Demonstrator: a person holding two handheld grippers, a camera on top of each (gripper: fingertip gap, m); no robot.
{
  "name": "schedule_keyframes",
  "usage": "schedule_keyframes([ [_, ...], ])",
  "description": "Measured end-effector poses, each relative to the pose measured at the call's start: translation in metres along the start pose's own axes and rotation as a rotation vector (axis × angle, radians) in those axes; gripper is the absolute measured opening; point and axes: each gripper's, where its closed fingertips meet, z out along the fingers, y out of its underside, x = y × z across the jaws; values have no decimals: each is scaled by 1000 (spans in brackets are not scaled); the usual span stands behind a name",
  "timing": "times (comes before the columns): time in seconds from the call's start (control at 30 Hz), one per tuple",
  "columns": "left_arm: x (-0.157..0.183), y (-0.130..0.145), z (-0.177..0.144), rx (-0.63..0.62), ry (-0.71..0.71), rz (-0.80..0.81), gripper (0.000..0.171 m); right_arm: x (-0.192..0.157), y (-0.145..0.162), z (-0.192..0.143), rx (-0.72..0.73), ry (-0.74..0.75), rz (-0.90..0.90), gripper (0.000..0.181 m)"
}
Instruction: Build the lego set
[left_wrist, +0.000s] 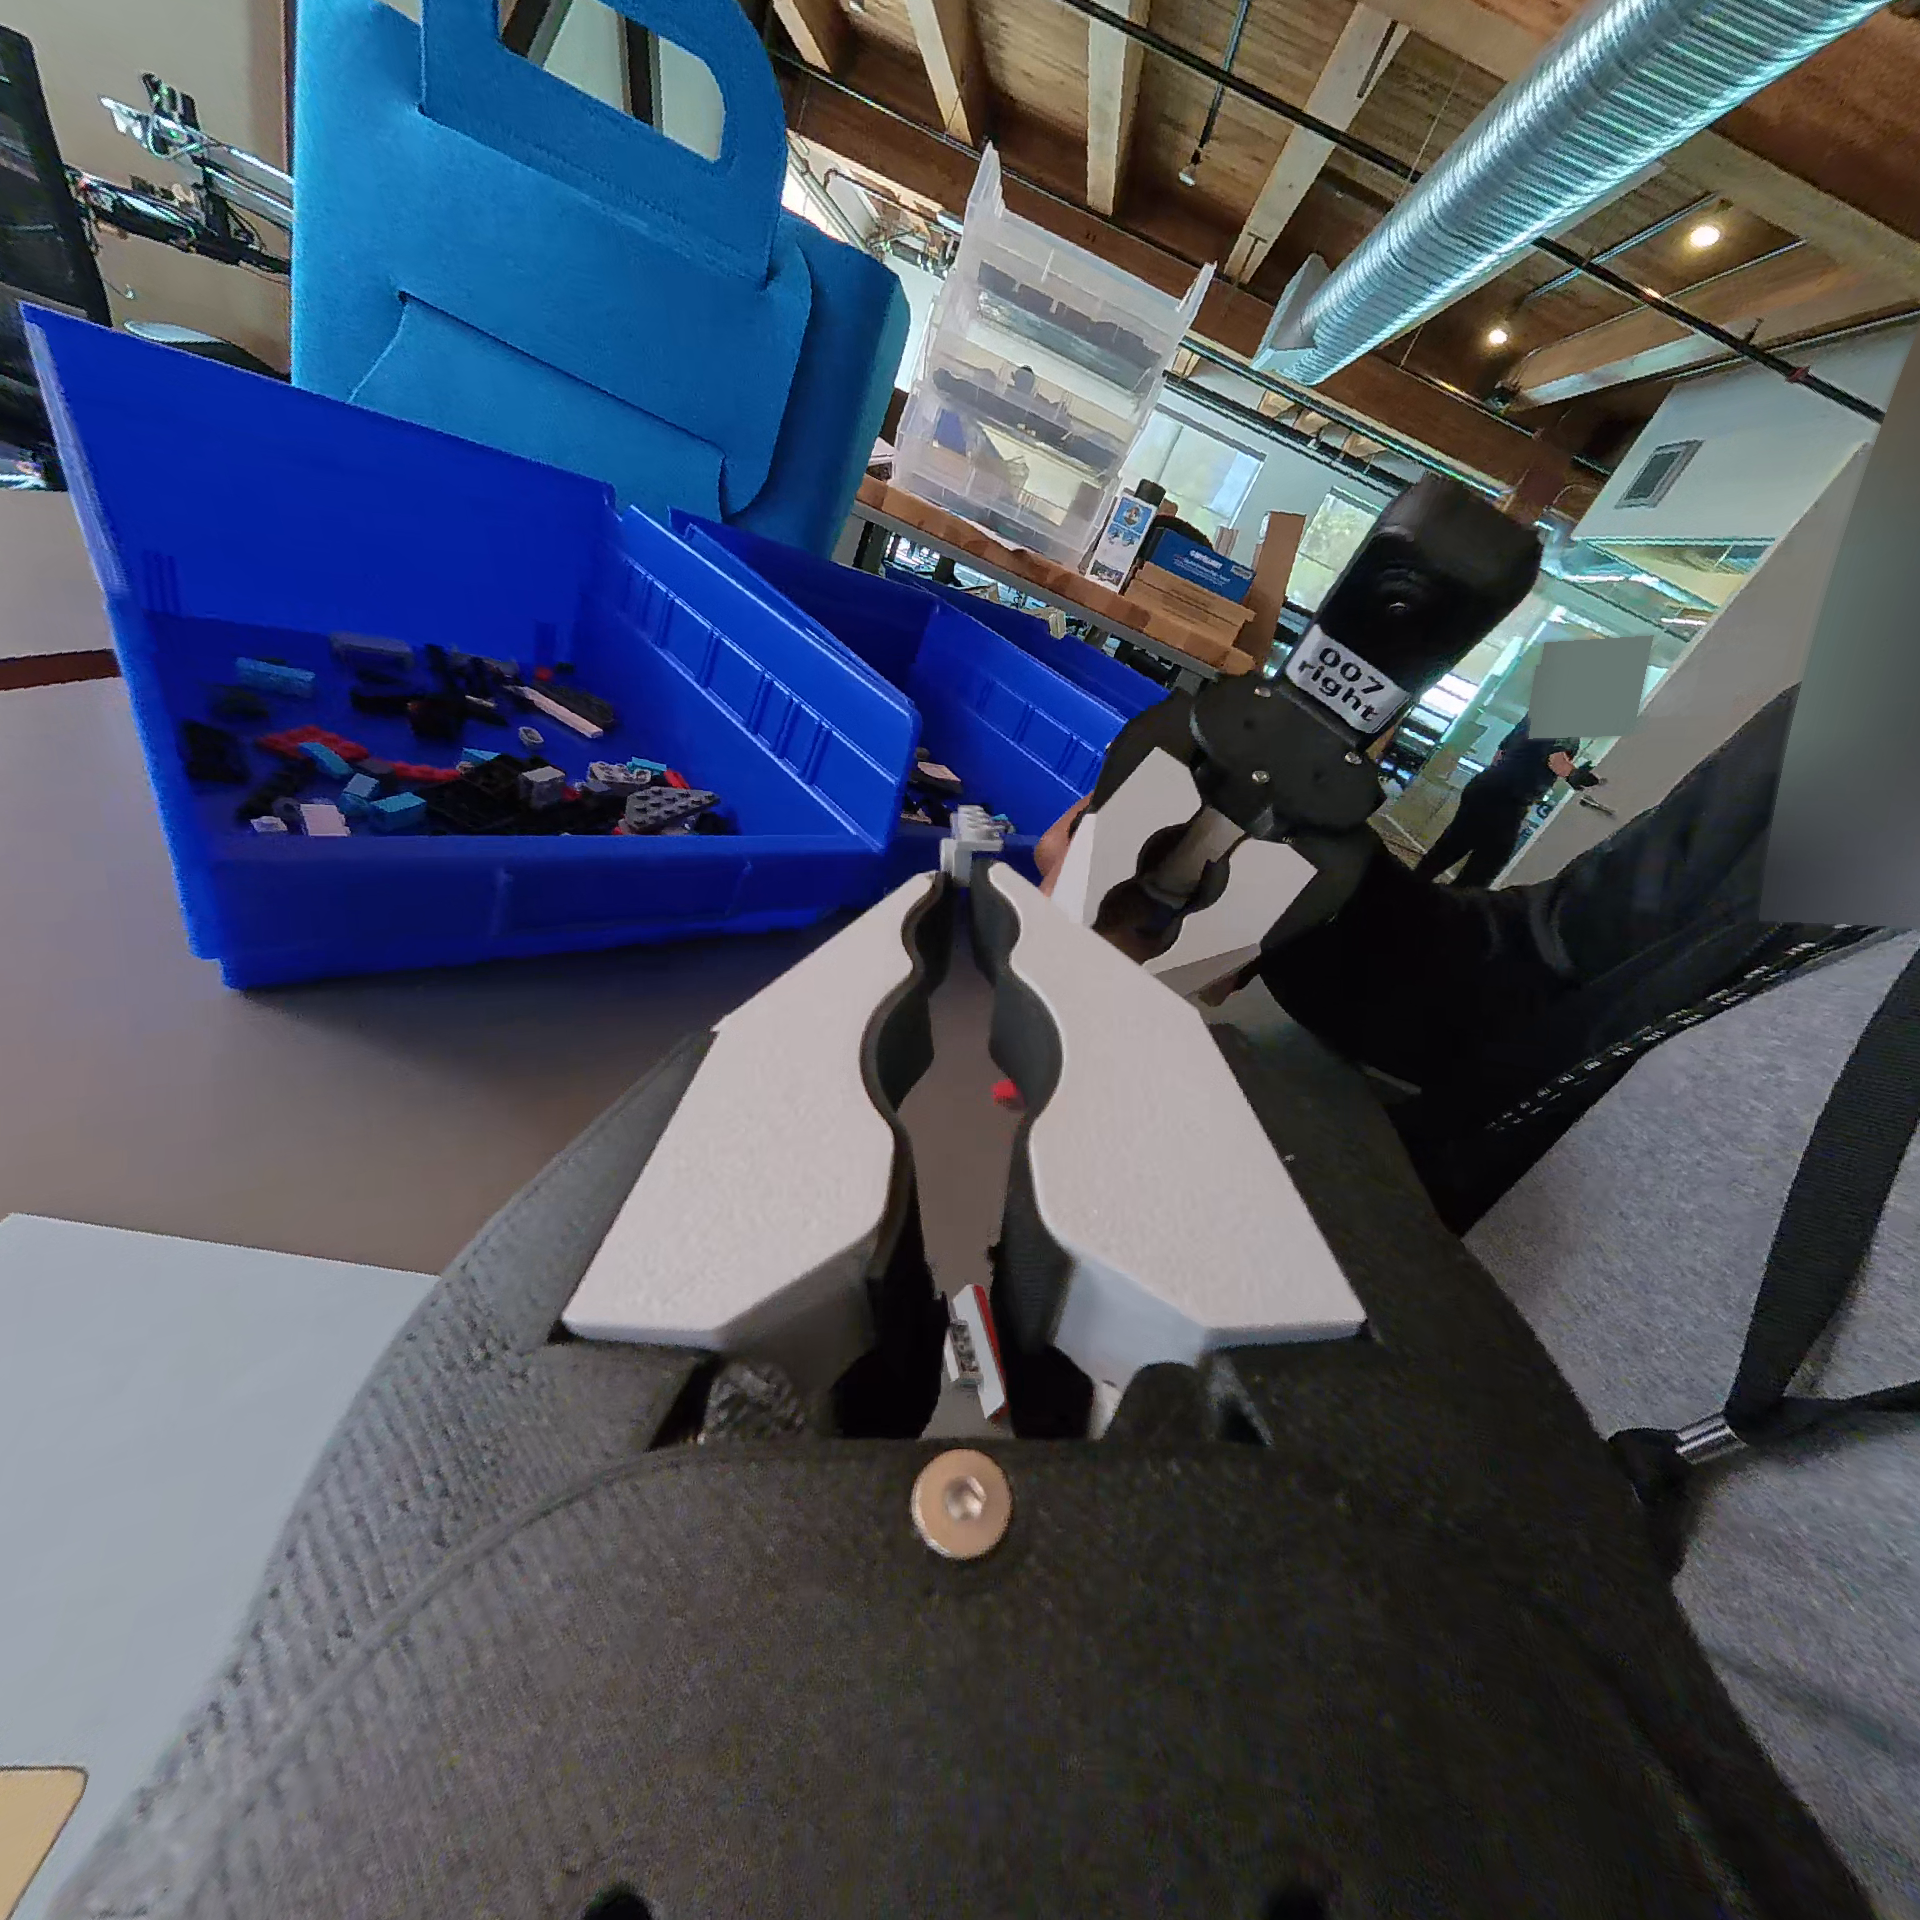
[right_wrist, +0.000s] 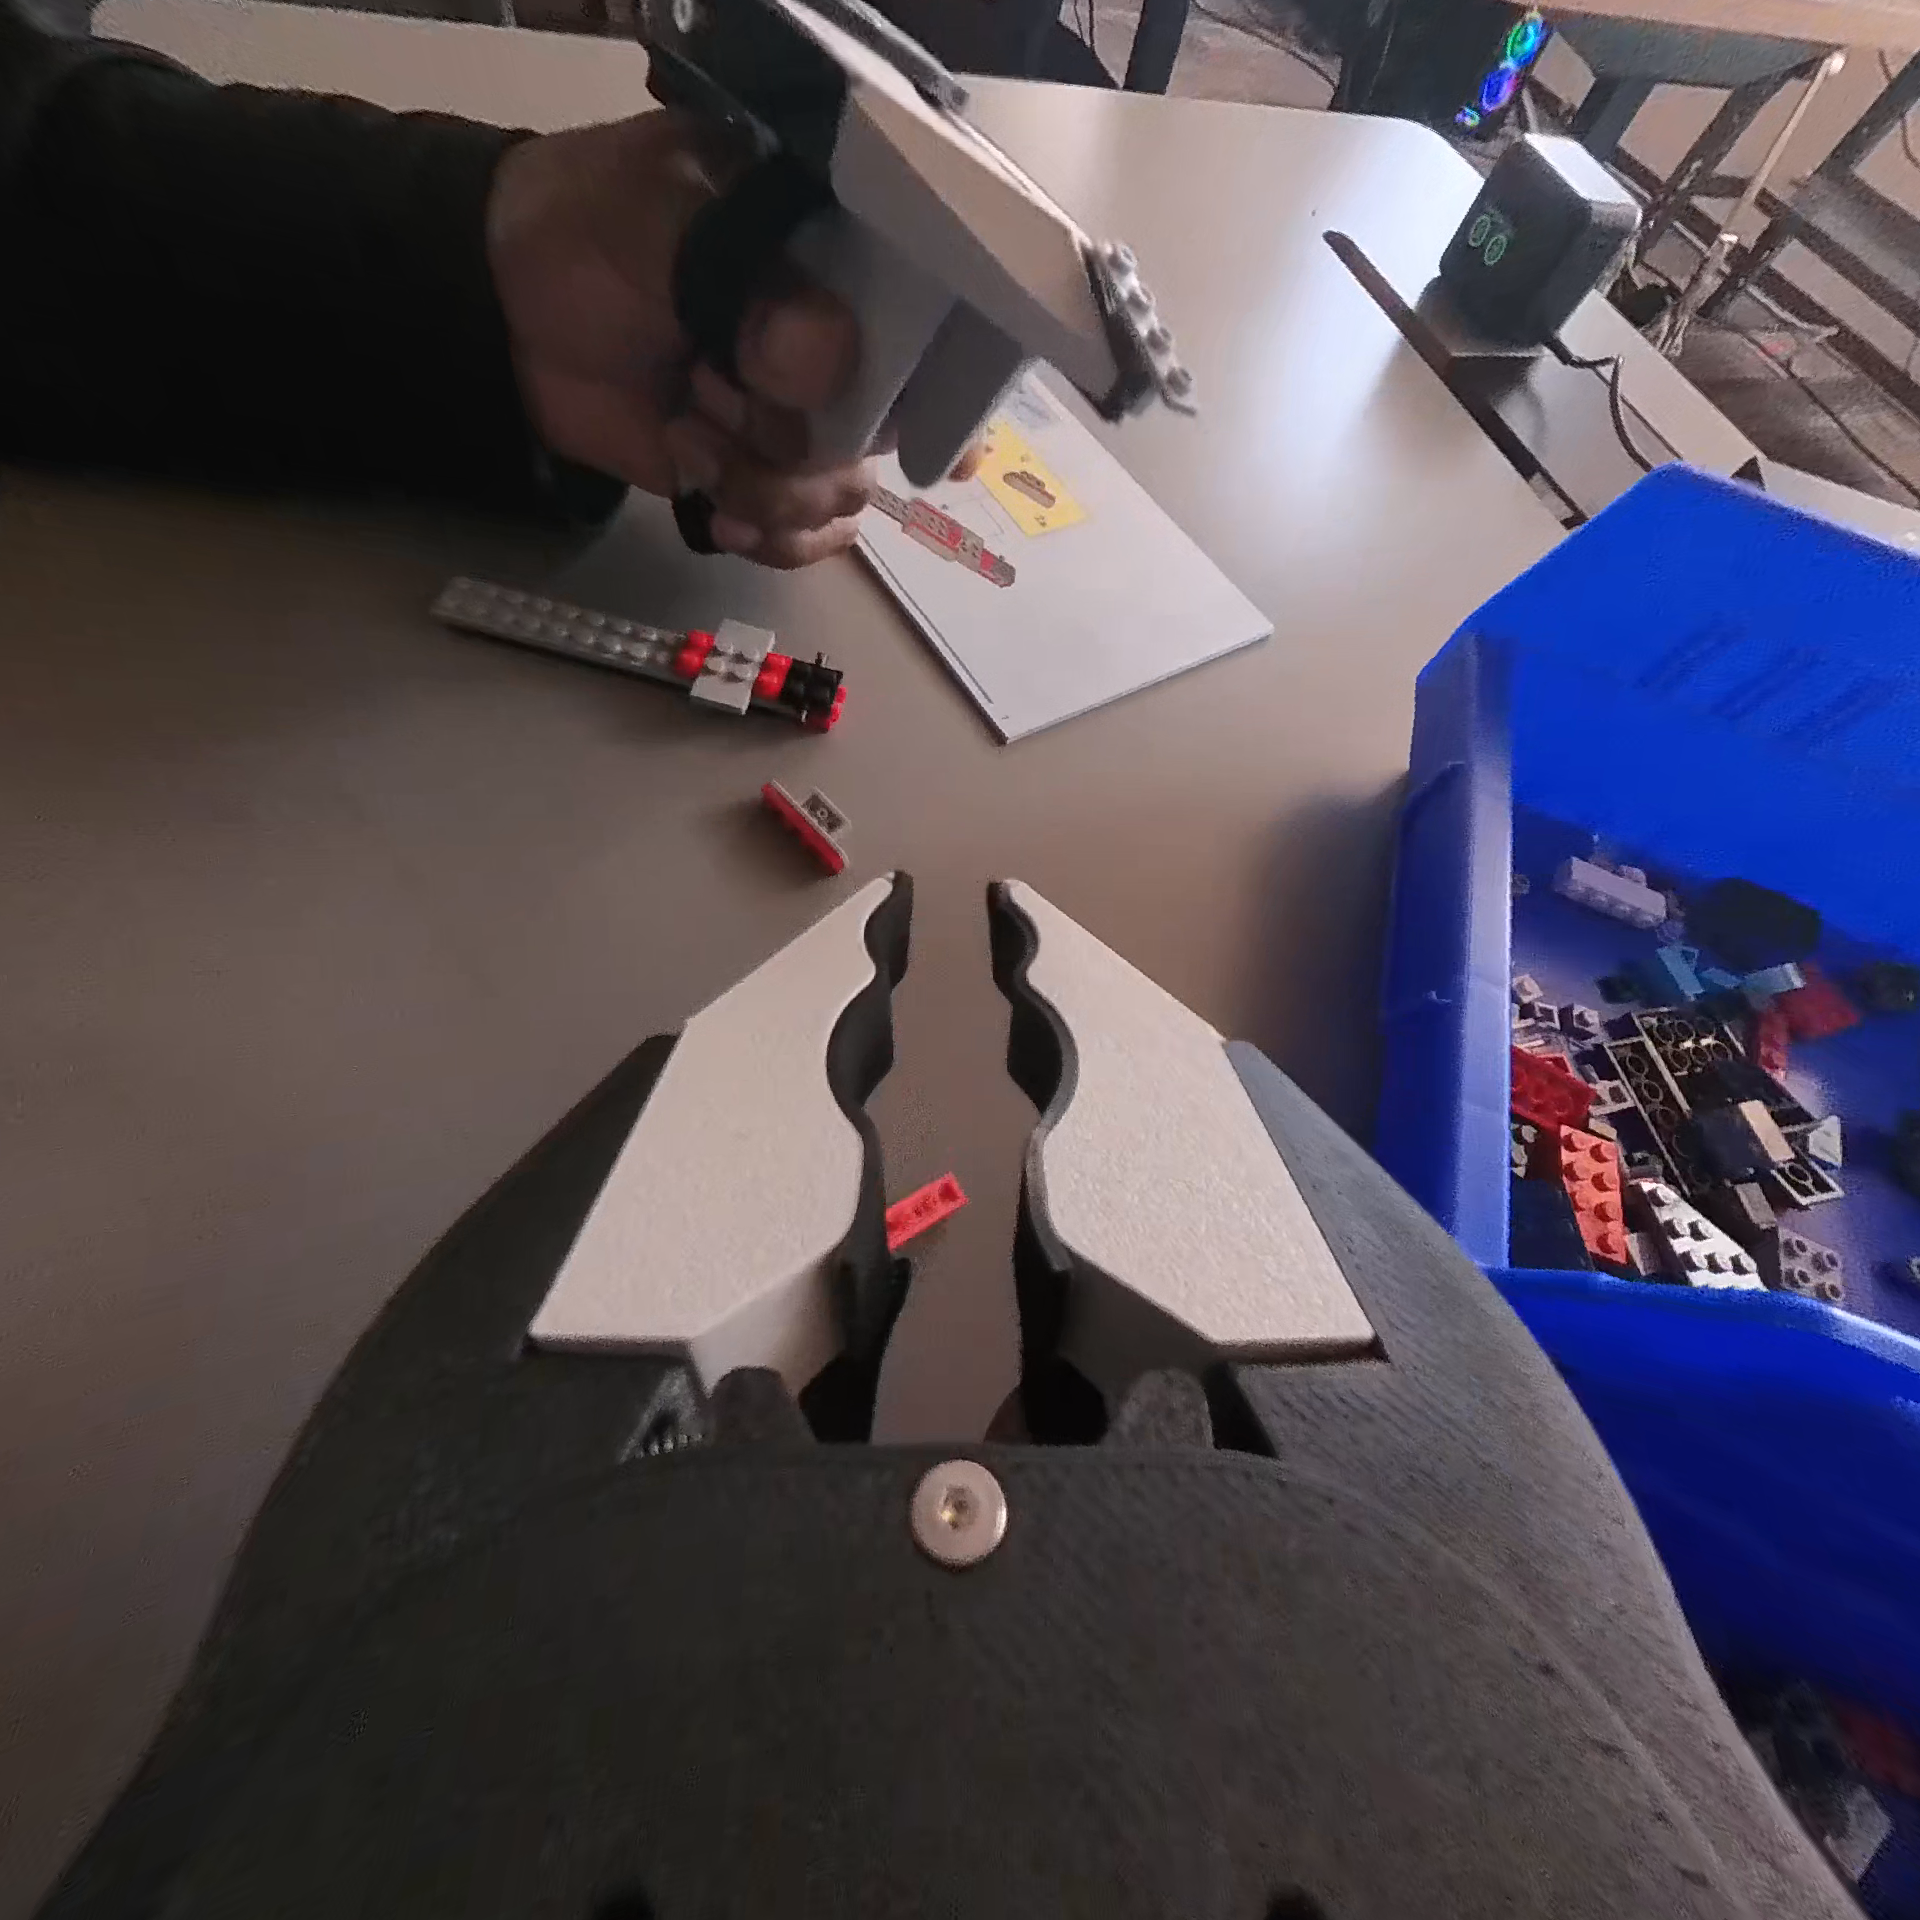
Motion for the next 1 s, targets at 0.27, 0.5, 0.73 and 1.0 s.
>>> schedule_keyframes([
  [0.27,-1,0,-1,-1,1,-12,2,16,41,-35,-66,53,159,23],
  [0.5,-1,4,2,-18,-1,-6,2,-6,87,-53,-219,61,271,30],
  [0.73,-3,7,3,-29,-7,-6,2,-17,94,-31,-278,97,198,11],
  [1.0,-5,4,-2,-23,-15,-3,2,-27,47,12,-164,-157,167,8],
])
